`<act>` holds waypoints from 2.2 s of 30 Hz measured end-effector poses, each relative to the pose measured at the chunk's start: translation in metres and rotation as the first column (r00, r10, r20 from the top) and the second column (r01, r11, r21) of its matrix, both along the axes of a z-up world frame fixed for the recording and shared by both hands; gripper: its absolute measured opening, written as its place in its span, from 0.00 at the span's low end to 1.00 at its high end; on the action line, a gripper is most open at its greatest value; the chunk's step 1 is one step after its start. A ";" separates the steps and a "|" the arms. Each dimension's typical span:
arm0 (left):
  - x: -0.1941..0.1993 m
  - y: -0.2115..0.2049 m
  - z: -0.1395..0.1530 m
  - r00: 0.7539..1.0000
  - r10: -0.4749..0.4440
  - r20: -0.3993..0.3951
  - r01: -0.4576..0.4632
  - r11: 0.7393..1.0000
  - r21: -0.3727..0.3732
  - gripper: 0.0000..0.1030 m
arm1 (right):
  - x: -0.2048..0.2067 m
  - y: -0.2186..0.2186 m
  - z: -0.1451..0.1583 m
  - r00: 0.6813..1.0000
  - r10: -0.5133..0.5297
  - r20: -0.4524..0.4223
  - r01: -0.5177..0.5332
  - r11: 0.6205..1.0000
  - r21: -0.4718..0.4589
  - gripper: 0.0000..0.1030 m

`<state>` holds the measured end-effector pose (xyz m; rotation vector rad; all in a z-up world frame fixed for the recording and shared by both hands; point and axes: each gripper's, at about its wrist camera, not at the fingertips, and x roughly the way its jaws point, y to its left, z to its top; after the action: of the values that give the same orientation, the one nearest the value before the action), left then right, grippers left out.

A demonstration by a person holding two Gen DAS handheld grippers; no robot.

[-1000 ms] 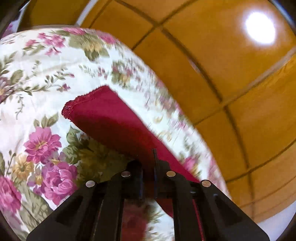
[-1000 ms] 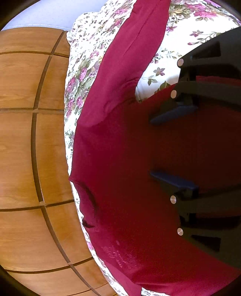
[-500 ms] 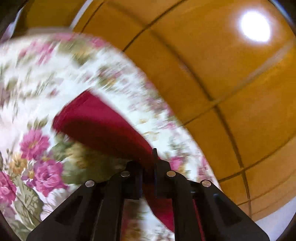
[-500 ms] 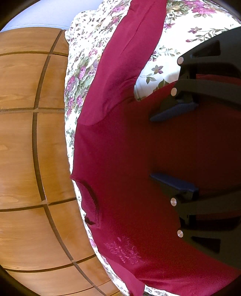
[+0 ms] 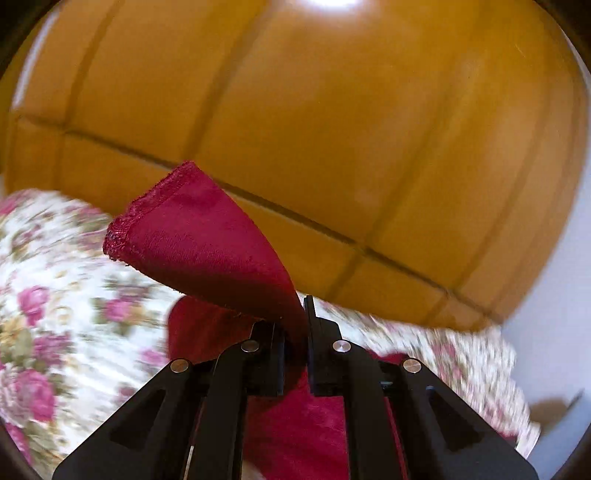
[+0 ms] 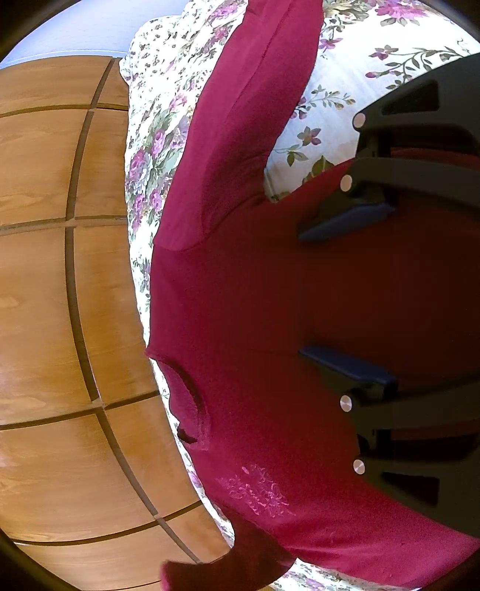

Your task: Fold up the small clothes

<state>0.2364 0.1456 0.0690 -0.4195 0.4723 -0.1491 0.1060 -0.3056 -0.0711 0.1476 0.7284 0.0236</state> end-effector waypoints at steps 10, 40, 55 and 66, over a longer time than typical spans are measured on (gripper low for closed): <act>0.016 -0.179 -0.060 0.952 -0.268 -0.148 0.295 0.934 0.202 0.07 | -0.003 -0.005 0.000 1.000 0.003 0.007 -0.003 0.999 0.042 0.58; -0.037 -0.068 -0.139 0.949 0.101 -0.300 -0.056 0.987 0.153 0.67 | 0.015 -0.012 0.021 0.991 0.112 -0.076 -0.039 0.773 0.633 0.59; -0.027 -0.042 -0.156 0.942 0.111 -0.316 -0.111 0.994 0.019 0.69 | 0.055 0.040 0.063 0.979 0.201 0.022 -0.202 0.965 0.165 0.08; -0.022 -0.045 -0.159 0.930 0.136 -0.341 -0.125 0.991 0.053 0.73 | 0.052 0.005 0.008 0.994 0.103 -0.049 -0.084 0.952 0.295 0.20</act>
<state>0.2148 0.1005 -0.0897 -0.4475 0.7889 0.0635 0.1576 -0.3003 -0.0627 0.3984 0.7930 0.2187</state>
